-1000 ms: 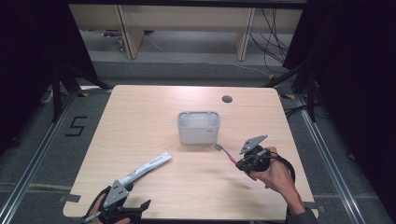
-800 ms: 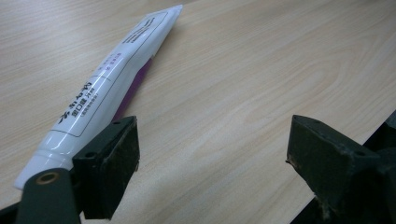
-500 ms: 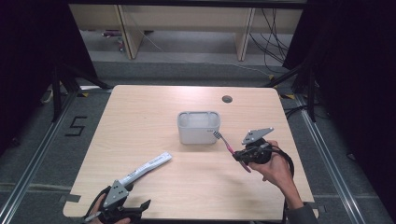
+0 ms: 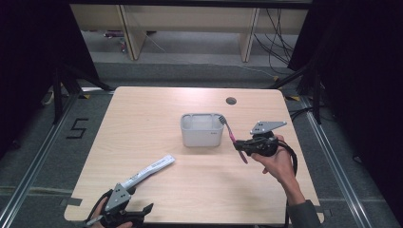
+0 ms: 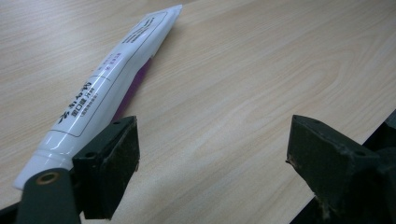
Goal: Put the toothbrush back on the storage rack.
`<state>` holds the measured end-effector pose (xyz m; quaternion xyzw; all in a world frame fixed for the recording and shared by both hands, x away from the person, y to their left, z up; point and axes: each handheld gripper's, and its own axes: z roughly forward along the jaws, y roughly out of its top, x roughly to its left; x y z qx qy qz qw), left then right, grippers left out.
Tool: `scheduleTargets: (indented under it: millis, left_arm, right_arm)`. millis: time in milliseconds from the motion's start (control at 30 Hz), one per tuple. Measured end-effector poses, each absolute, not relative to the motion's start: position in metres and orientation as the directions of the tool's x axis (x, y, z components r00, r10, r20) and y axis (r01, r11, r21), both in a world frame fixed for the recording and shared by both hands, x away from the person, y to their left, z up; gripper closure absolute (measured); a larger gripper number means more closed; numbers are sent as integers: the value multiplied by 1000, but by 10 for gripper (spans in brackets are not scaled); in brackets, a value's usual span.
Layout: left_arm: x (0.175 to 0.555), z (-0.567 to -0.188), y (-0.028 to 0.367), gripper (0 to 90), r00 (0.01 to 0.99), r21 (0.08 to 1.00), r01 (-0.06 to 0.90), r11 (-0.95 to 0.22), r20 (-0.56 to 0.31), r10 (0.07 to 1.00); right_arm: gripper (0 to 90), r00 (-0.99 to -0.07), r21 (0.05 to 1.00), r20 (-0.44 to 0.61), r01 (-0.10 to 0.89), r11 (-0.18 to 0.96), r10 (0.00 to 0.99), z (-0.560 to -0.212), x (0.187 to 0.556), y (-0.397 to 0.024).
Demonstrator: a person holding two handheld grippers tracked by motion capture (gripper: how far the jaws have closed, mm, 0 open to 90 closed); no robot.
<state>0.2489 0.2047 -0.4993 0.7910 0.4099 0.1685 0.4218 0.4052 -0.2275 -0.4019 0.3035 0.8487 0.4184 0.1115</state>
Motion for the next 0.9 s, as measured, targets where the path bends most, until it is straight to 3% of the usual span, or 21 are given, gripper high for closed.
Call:
scheduleTargets:
  millis: [900]
  left_arm:
    - [249, -499, 205, 167, 609, 806, 504, -309, -79, 789]
  right_arm:
    - [846, -740, 890, 111, 371, 264, 663, -391, 432, -221]
